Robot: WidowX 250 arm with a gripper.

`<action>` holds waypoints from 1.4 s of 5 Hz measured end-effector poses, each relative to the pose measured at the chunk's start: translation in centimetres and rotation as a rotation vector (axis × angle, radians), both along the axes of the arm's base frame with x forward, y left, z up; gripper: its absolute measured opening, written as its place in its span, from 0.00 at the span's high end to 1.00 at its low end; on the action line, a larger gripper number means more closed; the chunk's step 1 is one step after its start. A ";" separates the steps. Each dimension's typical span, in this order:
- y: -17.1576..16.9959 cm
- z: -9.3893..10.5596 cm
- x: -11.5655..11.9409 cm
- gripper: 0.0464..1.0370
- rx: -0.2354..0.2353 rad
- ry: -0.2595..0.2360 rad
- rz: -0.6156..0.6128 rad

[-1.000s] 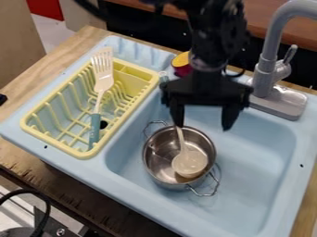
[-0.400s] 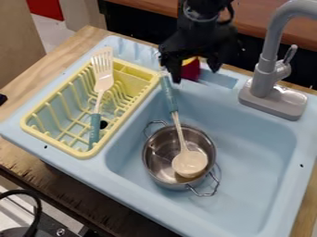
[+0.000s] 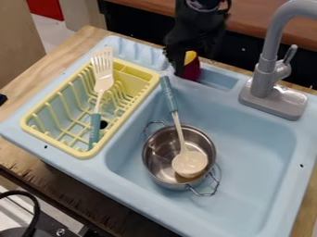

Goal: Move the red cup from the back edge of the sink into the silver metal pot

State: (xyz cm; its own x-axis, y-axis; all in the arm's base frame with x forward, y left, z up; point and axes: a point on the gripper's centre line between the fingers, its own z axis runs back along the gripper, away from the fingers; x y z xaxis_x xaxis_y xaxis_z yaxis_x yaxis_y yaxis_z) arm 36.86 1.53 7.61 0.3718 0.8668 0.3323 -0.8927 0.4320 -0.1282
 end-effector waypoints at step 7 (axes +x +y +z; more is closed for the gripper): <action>1.1 -2.1 0.5 0.04 0.001 0.028 0.263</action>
